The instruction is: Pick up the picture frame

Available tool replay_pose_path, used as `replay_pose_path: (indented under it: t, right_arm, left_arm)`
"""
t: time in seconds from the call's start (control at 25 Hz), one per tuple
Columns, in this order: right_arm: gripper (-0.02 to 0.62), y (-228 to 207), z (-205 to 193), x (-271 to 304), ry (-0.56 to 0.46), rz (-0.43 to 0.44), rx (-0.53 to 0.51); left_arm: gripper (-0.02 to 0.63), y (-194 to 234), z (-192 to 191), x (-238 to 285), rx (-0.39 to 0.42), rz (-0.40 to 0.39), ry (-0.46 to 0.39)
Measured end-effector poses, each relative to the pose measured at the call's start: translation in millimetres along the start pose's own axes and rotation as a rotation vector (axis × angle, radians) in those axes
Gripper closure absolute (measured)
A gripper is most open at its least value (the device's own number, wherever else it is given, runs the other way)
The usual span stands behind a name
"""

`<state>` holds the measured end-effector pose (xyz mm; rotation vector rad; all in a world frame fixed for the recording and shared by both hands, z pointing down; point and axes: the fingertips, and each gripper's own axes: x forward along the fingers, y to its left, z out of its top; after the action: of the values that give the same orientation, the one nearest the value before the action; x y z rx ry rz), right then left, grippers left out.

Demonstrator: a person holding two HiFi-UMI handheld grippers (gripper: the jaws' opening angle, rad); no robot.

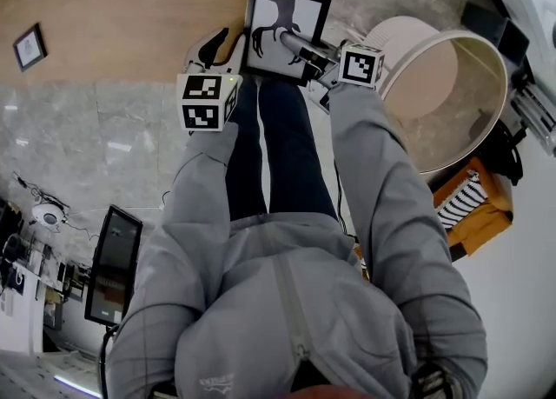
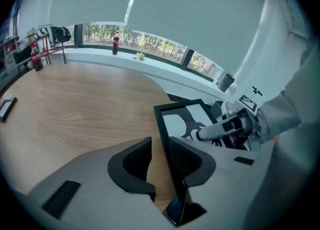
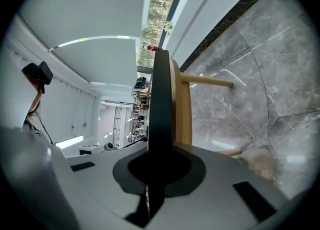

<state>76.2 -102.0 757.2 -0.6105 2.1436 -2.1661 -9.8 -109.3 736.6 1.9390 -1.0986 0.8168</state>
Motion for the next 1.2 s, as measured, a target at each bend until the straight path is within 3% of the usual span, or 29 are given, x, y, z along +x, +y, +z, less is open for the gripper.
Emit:
replay_pose_path:
  t: [0.28,0.64,0.96,1.2]
  right_arm:
    - [0.558,39,8,-17,-0.005,-0.114,-0.022]
    - [0.558,144,4,-35,-0.033,-0.183,-0.092]
    - [0.558,244,-27,-56,-0.052,-0.200,-0.189]
    - [0.558,308,-38,-73,-0.071,-0.226,-0.286]
  left_arm:
    - [0.489,-6,37,-65,0.004,-0.020,-0.020]
    - [0.588,-39,74,-159,0.021,-0.049,-0.026]
    - [0.588,-62,118,-259,0.023,-0.018,-0.129]
    - [0.588,-68,136,-326,-0.048,0.014,-0.215]
